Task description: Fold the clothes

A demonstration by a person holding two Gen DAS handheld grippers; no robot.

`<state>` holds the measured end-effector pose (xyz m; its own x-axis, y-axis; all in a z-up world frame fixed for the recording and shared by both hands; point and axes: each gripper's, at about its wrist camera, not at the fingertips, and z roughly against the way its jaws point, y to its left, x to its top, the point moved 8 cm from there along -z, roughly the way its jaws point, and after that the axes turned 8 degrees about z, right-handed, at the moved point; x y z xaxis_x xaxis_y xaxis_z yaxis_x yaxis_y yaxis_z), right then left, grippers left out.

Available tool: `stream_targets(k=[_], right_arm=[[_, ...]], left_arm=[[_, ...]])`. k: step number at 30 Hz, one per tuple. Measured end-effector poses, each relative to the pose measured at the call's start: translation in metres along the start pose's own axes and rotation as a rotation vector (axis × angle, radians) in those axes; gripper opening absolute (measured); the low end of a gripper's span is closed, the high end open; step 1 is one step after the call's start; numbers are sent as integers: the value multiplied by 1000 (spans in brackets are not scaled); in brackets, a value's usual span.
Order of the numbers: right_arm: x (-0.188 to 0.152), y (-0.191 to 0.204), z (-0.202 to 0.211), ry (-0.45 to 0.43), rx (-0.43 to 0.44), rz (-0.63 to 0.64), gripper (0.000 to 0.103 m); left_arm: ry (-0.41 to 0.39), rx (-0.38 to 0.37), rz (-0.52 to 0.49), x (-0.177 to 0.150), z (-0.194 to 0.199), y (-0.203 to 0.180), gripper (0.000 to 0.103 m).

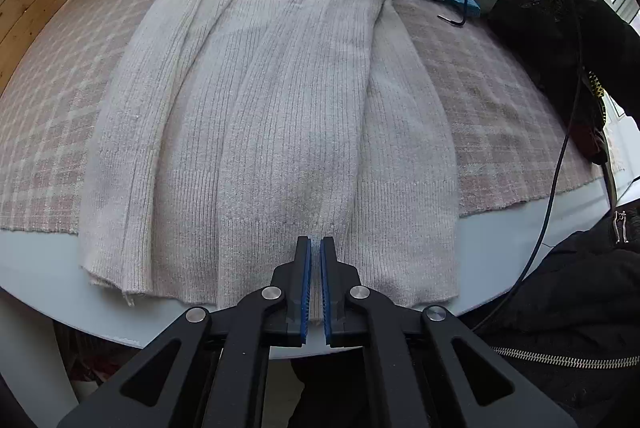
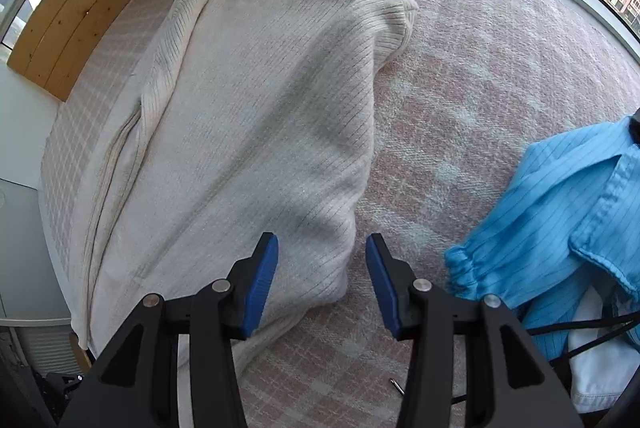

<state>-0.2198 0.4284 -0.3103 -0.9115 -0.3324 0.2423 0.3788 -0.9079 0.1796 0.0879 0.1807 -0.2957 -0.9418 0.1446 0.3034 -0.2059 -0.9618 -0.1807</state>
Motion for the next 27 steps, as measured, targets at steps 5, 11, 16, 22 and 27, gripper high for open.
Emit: stream_targets(k=[5, 11, 16, 22, 27], right_arm=[[5, 6, -5, 18, -33, 72, 14], [15, -4, -7, 37, -31, 55, 13], [17, -4, -14, 55, -50, 75, 14], [31, -4, -25, 63, -59, 91, 14], [36, -8, -28, 60, -60, 85, 14]], left_arm=[[-25, -14, -7, 5, 9, -3, 0], [-67, -21, 1, 15, 26, -5, 0], [-40, 21, -39, 14, 13, -10, 33], [4, 78, -94, 10, -6, -17, 7], [-22, 2, -31, 17, 15, -13, 3]])
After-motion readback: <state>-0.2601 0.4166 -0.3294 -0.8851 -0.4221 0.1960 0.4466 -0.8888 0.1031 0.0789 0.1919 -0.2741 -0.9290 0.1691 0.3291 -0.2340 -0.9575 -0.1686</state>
